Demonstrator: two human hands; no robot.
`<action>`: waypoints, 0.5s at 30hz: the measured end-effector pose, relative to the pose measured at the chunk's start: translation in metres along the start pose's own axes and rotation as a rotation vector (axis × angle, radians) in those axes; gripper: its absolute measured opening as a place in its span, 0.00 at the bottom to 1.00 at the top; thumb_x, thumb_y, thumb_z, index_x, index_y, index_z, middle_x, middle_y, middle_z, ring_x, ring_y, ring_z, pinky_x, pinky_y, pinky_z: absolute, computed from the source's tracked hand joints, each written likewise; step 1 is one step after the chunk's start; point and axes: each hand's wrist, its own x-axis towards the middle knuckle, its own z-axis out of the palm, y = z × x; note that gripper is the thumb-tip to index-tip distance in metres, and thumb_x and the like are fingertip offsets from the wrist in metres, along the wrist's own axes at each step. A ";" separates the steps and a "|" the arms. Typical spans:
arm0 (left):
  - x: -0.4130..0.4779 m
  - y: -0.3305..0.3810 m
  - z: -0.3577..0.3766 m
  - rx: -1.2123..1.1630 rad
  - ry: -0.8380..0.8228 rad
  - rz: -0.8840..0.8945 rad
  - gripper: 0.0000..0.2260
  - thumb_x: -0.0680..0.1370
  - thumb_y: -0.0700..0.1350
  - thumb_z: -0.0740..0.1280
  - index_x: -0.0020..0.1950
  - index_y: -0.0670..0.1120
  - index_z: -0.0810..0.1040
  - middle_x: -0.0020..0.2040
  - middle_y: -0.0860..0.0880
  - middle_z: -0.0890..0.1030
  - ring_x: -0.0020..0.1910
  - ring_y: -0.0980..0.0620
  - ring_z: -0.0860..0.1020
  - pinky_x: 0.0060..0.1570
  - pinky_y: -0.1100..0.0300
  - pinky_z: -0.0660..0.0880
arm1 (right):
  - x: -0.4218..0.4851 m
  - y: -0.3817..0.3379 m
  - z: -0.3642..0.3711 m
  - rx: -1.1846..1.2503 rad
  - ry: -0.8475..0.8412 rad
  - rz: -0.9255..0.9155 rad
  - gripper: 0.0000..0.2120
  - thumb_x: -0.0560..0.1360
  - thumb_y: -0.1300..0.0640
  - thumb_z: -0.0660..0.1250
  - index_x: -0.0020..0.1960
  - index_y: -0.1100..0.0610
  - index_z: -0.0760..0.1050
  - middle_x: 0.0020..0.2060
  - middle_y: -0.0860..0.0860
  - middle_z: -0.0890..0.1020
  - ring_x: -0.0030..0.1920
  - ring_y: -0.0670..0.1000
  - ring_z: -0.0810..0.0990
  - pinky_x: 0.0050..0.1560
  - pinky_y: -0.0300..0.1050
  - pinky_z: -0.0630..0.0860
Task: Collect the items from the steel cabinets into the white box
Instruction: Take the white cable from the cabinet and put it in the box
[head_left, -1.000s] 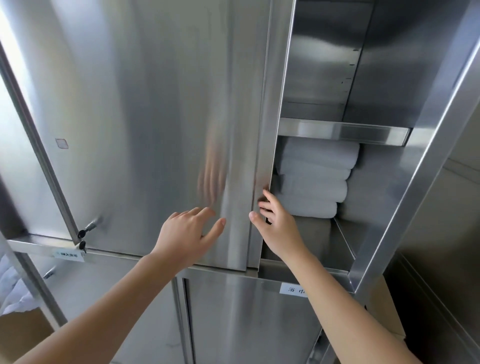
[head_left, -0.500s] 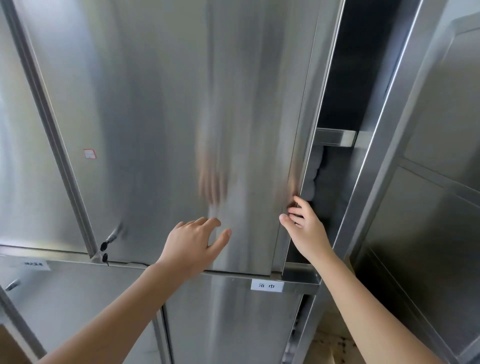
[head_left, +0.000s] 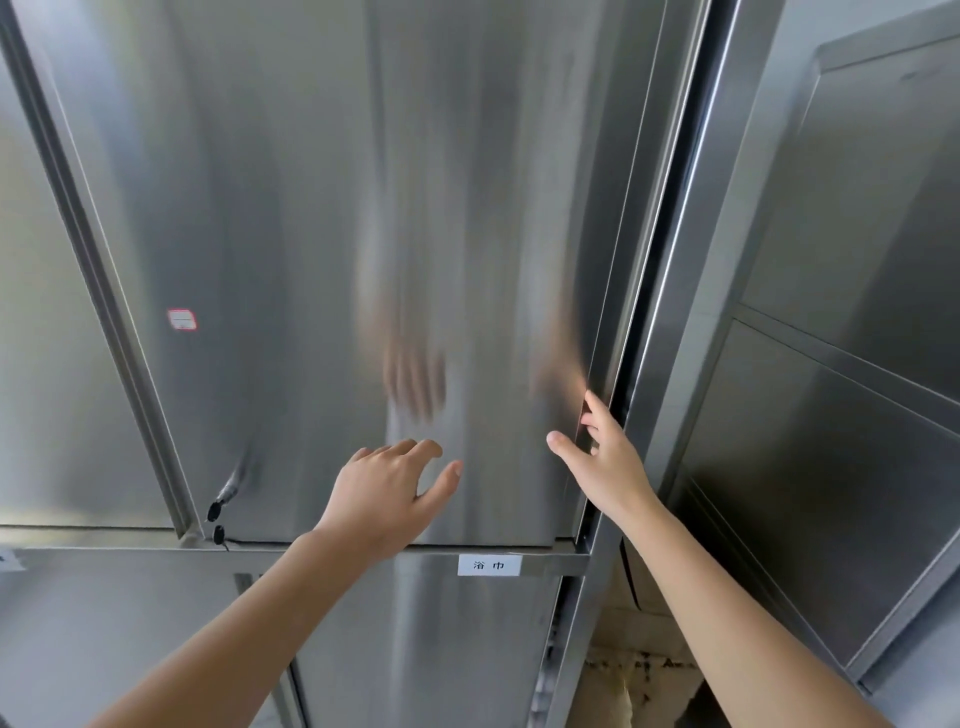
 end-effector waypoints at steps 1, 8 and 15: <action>0.001 0.001 0.001 -0.002 0.006 0.005 0.25 0.79 0.67 0.48 0.61 0.55 0.76 0.53 0.57 0.82 0.49 0.50 0.80 0.52 0.58 0.69 | 0.000 0.000 -0.001 0.004 -0.023 0.001 0.41 0.77 0.42 0.70 0.83 0.43 0.52 0.76 0.46 0.68 0.77 0.49 0.66 0.73 0.51 0.67; 0.014 0.022 0.009 -0.009 -0.023 0.090 0.30 0.76 0.69 0.43 0.57 0.54 0.76 0.52 0.55 0.82 0.47 0.49 0.80 0.53 0.55 0.71 | -0.028 0.014 -0.028 -0.082 -0.036 -0.004 0.36 0.75 0.37 0.69 0.79 0.41 0.60 0.75 0.42 0.70 0.75 0.46 0.69 0.73 0.56 0.69; 0.040 0.084 0.024 -0.139 -0.075 0.408 0.28 0.78 0.68 0.44 0.56 0.54 0.76 0.51 0.55 0.82 0.45 0.49 0.79 0.48 0.57 0.66 | -0.093 0.017 -0.105 -0.197 0.261 0.121 0.33 0.75 0.38 0.68 0.77 0.46 0.66 0.71 0.42 0.75 0.72 0.44 0.72 0.73 0.53 0.70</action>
